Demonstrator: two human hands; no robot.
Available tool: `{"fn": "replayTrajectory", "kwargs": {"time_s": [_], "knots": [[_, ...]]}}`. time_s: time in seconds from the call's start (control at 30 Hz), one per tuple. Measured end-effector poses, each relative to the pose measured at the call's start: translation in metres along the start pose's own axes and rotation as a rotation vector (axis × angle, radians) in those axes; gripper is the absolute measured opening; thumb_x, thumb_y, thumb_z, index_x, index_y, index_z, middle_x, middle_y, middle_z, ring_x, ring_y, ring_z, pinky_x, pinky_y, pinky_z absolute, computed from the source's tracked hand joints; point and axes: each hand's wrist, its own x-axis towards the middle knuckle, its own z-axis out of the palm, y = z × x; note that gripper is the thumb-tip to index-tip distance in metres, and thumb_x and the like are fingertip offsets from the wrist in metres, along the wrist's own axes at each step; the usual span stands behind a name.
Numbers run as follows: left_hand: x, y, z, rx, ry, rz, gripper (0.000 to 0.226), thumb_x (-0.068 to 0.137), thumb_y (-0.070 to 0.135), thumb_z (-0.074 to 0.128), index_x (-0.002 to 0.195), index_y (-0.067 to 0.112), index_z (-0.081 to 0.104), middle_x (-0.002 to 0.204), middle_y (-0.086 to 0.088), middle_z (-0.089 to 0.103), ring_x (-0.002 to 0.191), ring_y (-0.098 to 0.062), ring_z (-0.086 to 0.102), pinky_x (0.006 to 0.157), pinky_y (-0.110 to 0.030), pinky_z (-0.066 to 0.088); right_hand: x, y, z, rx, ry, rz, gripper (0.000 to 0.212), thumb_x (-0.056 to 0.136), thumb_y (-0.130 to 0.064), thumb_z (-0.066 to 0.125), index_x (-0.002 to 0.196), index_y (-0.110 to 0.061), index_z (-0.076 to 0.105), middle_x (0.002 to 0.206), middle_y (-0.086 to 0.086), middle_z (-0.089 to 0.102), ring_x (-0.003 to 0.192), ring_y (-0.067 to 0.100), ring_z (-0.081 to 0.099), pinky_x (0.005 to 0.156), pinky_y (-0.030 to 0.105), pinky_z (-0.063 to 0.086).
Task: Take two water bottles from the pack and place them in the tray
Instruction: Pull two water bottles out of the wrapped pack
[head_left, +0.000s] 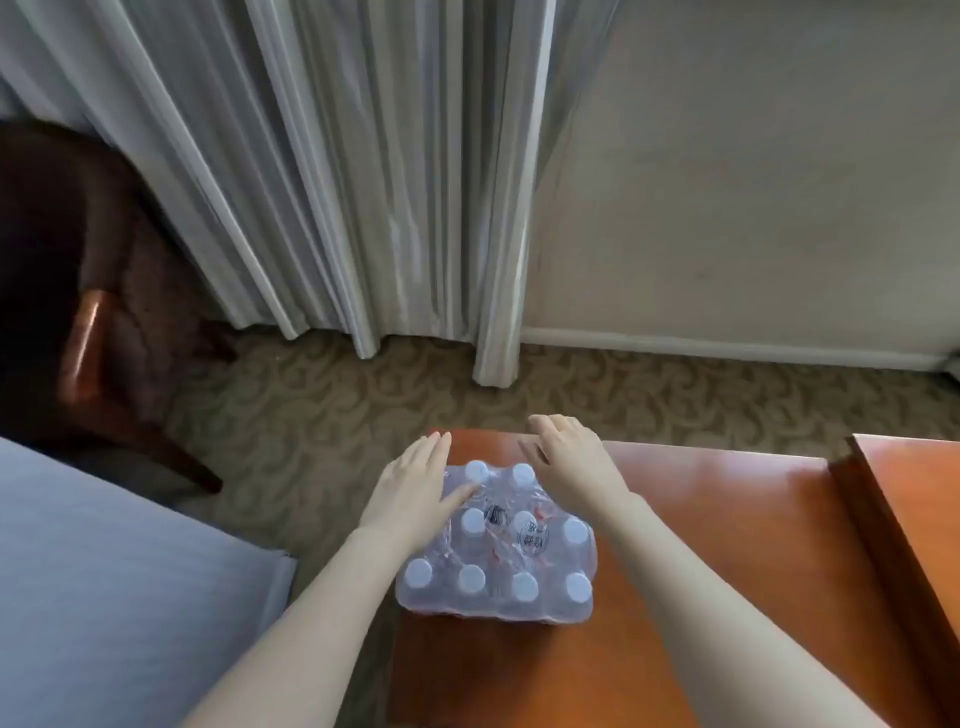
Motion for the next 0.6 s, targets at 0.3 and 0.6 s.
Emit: {"fn": "replayTrajectory", "kwargs": {"time_s": [0.3, 0.6], "knots": [[-0.019, -0.022, 0.070, 0.030, -0.041, 0.003, 0.139, 0.040, 0.096, -0.017, 0.149, 0.010, -0.019, 0.156, 0.004, -0.030, 0.145, -0.012, -0.025, 0.122, -0.031, -0.001, -0.030, 0.007, 0.051, 0.241, -0.117, -0.063, 0.047, 0.078, 0.008, 0.044, 0.121, -0.006, 0.056, 0.123, 0.009, 0.058, 0.121, 0.026, 0.044, 0.097, 0.031, 0.038], [-0.021, -0.027, 0.083, 0.118, -0.014, 0.024, 0.129, 0.048, 0.094, -0.017, 0.144, 0.007, -0.024, 0.155, -0.001, -0.030, 0.134, -0.007, -0.039, 0.115, -0.030, -0.010, -0.044, 0.002, 0.049, 0.399, -0.054, -0.135, 0.021, 0.077, 0.005, 0.055, 0.084, -0.009, 0.069, 0.080, -0.007, 0.067, 0.084, 0.015, 0.058, 0.071, 0.011, 0.038]]}}
